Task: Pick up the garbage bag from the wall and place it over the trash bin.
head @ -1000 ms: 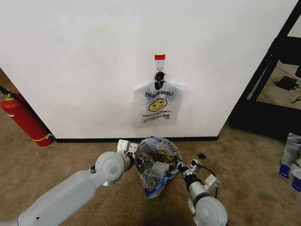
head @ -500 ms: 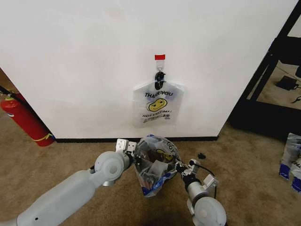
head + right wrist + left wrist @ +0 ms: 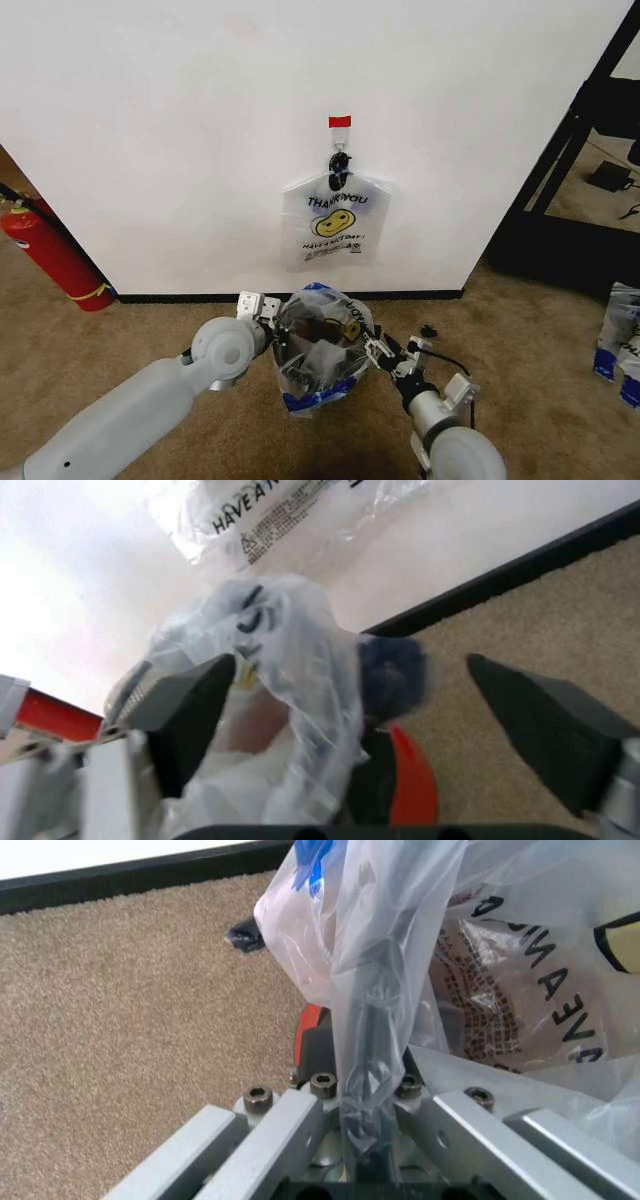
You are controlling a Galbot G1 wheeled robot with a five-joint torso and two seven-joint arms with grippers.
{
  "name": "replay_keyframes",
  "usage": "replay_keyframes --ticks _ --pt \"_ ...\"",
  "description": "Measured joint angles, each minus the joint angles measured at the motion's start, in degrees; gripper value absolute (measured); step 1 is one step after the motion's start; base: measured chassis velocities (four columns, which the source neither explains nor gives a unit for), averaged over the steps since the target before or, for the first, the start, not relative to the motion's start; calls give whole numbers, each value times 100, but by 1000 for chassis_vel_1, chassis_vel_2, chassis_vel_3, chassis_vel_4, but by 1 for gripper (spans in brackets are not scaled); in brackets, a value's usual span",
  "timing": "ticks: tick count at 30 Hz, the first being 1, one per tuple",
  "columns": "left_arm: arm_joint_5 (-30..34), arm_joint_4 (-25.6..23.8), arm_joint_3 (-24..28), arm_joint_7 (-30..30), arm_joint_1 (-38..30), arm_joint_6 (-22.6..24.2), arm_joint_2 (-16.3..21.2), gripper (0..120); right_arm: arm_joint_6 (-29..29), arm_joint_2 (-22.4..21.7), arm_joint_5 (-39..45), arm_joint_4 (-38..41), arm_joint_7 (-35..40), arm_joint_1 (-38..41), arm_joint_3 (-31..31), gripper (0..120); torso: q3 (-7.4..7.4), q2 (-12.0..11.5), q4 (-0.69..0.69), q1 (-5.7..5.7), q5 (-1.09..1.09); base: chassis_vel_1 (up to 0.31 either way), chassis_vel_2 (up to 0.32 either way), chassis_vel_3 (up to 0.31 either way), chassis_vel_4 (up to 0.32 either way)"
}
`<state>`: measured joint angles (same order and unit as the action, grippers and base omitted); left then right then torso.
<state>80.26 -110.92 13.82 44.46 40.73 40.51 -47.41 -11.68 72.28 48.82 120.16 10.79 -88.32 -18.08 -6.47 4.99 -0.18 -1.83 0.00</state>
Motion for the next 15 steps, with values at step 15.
replay_keyframes --ticks 15 --pt "62 151 -255 160 -101 -25 10 0 -487 -189 979 609 -482 -1277 196 100 0 0 -1 0 0 0 0 0 0"
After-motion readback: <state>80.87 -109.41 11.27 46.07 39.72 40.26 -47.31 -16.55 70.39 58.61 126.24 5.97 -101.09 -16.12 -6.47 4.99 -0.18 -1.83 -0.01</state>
